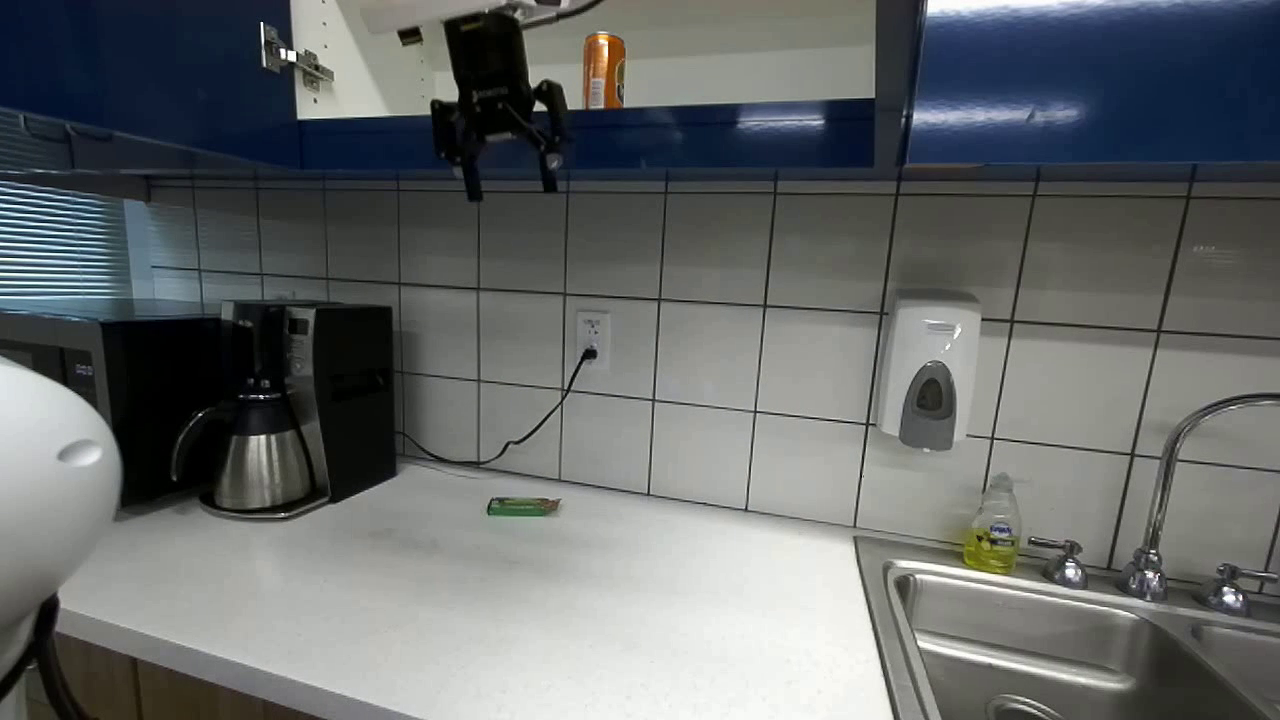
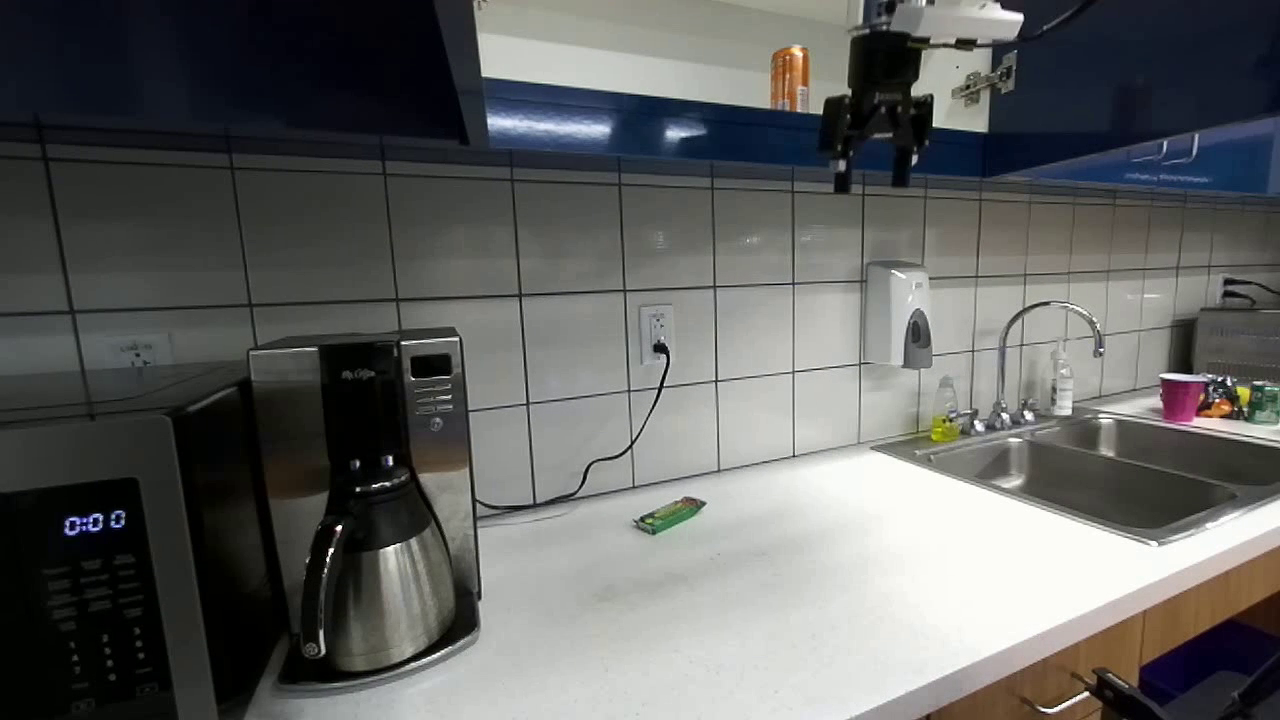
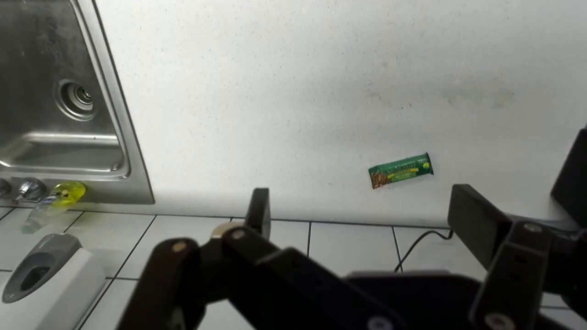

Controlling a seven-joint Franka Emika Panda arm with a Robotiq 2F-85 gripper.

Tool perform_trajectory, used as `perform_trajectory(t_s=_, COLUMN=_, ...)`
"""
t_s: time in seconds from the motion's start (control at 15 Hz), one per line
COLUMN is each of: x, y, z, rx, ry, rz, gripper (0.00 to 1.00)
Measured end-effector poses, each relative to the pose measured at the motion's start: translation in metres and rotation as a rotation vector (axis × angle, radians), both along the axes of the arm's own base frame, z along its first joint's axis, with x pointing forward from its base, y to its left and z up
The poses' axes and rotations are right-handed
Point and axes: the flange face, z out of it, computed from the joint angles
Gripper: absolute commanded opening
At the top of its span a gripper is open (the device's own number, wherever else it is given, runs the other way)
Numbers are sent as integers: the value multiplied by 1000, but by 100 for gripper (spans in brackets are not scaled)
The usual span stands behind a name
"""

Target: Pick up the can of fanta and place it on the bottom shelf of the cabinet

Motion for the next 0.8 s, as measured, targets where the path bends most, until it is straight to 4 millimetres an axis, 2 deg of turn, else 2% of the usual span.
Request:
perform_trajectory(t_s=0.2, x=-5, y=3, z=-64, rx=-23, ry=50, rz=22, gripper=100)
perform_trajectory(t_s=0.4, x=-12, y=7, z=-107, rx=-48, ry=88, rz=42, gripper=100)
perform_trajectory(t_s=0.53, x=-16, y=8, z=-123, rx=-58, ry=98, rz=52, gripper=100)
perform_trajectory(t_s=0.8, x=-20, y=9, z=-124, rx=-62, ry=94, rz=55, gripper=100)
